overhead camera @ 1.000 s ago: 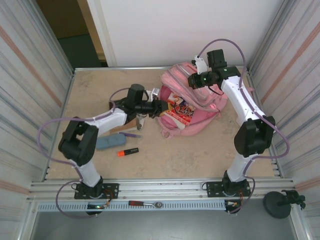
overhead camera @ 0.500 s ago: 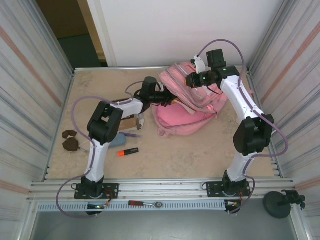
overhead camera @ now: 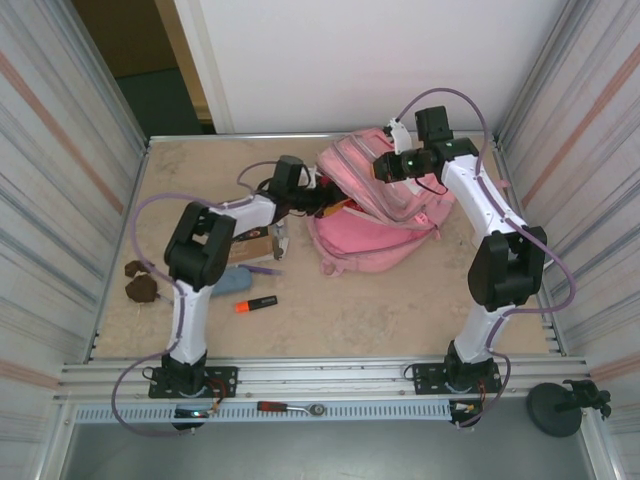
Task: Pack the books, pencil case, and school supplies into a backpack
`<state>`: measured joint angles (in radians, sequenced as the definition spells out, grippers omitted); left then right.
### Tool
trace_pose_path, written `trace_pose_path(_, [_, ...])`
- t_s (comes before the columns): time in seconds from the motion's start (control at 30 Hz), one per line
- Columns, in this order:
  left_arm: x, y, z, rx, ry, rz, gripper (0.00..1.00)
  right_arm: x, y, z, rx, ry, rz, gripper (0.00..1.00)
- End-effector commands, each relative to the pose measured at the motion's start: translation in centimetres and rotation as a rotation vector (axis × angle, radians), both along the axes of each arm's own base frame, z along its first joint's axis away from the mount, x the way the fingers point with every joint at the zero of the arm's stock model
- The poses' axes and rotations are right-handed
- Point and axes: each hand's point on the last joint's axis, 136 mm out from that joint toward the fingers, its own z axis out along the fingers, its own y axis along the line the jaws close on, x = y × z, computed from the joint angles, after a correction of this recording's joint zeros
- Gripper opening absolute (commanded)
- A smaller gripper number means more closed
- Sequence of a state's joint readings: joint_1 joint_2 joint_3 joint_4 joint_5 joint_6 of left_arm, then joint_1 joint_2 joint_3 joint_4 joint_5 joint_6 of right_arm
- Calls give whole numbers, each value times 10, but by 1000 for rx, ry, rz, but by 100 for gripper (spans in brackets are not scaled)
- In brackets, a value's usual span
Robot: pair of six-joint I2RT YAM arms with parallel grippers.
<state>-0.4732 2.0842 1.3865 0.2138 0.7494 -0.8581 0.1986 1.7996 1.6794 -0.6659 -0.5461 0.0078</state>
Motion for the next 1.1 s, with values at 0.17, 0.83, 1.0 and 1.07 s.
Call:
trace_pose_path(0.17, [-75, 95, 25, 163, -130, 40, 66, 13, -24, -39, -103, 30, -72, 0])
trace_pose_path(0.83, [-41, 329, -23, 750, 5, 617, 81, -39, 71, -76, 31, 168, -92, 65])
trace_pose_path(1.0, [-31, 338, -43, 703, 74, 595, 81, -62, 143, -89, 58, 199, -66, 64])
trace_pose_path(1.07, [-29, 339, -50, 669, 101, 585, 81, -69, 168, -92, 64, 190, -41, 63])
